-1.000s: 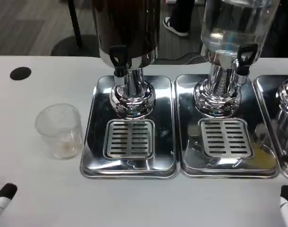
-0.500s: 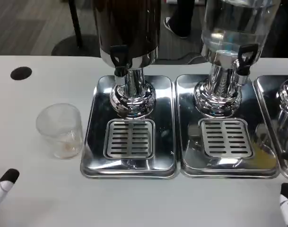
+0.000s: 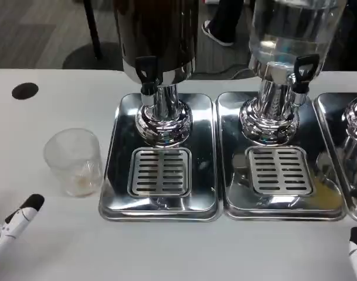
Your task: Grasp the cup under the faucet to collect the drink, then remove the cup.
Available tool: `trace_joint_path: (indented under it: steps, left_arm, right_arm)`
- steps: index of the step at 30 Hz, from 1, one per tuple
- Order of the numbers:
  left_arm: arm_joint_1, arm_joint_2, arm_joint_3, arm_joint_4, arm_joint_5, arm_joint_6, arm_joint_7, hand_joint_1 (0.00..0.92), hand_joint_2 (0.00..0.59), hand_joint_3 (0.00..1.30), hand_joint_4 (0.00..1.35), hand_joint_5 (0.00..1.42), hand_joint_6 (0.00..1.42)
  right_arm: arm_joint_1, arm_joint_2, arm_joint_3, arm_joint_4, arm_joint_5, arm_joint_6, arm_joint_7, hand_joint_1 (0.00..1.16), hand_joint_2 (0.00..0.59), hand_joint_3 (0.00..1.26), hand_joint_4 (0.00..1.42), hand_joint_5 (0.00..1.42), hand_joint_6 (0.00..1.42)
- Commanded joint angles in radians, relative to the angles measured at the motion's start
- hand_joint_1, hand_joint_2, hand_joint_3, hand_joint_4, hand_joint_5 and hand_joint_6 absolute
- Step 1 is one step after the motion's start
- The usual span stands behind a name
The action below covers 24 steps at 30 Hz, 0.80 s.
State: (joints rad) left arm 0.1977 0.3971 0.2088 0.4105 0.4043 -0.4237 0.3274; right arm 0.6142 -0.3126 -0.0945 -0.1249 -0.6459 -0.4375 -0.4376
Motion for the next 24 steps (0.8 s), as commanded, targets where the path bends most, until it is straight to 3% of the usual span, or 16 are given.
trace_joint_path:
  steps: [1,24]
  left_arm:
    - [-0.021,0.016,-0.031,0.019,0.023,0.018,0.019,0.207,0.062,0.0,0.08,0.2,0.3]
    - [-0.19,0.044,-0.171,0.131,0.09,0.112,0.039,0.207,0.065,0.0,0.11,0.22,0.33]
  right_arm:
    - [0.008,0.006,-0.01,-0.001,0.007,-0.023,-0.017,0.59,0.502,0.28,0.18,0.09,0.0]
    - [0.037,0.022,-0.036,-0.031,0.022,-0.069,-0.01,0.61,0.503,0.28,0.18,0.1,0.01]
